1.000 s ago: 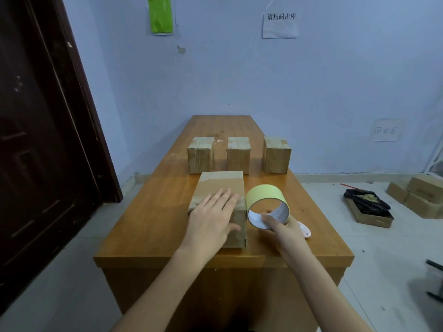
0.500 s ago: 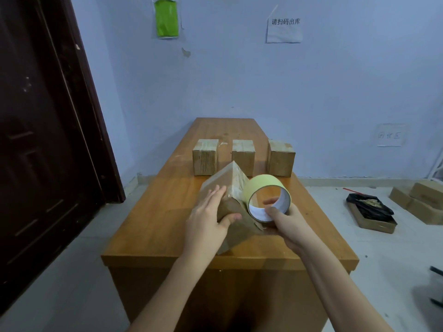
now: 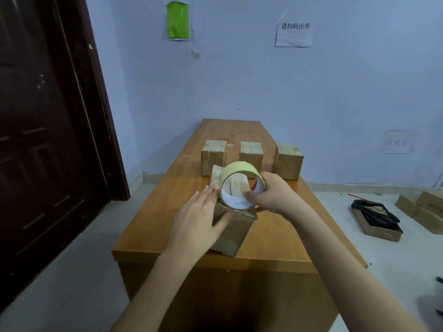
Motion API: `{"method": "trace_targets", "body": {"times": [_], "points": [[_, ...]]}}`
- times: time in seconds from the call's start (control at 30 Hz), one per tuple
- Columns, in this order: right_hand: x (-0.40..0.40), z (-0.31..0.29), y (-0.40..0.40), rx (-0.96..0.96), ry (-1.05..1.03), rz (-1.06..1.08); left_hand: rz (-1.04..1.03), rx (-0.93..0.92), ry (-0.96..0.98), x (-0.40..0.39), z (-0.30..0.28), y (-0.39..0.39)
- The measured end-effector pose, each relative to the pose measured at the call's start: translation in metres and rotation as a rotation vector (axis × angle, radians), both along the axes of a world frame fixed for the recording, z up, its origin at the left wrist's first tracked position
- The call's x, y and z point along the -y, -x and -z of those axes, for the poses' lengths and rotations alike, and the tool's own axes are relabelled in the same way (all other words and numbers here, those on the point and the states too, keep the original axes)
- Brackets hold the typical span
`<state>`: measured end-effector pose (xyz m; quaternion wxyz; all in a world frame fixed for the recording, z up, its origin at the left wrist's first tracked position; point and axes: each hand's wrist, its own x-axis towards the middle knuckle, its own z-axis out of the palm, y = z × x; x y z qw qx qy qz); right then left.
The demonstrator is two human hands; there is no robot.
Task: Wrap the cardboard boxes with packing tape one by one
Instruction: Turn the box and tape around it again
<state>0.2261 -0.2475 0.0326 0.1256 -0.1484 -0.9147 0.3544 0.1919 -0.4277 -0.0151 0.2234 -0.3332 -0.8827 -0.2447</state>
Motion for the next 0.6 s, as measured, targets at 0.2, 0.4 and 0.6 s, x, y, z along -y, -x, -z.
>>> {"method": "trace_targets", "body": {"times": [0.2, 0.4, 0.6], "points": [[0.013, -0.014, 0.01, 0.014, 0.114, -0.11, -0.022, 0.072, 0.035, 0.018, 0.009, 0.007], [0.006, -0.001, 0.0, -0.109, 0.463, 0.061, -0.025, 0.117, 0.058, 0.022, 0.013, 0.011], [0.015, 0.018, -0.003, -0.092, 0.424, -0.07, -0.094, 0.041, 0.037, 0.017, 0.013, 0.011]]}}
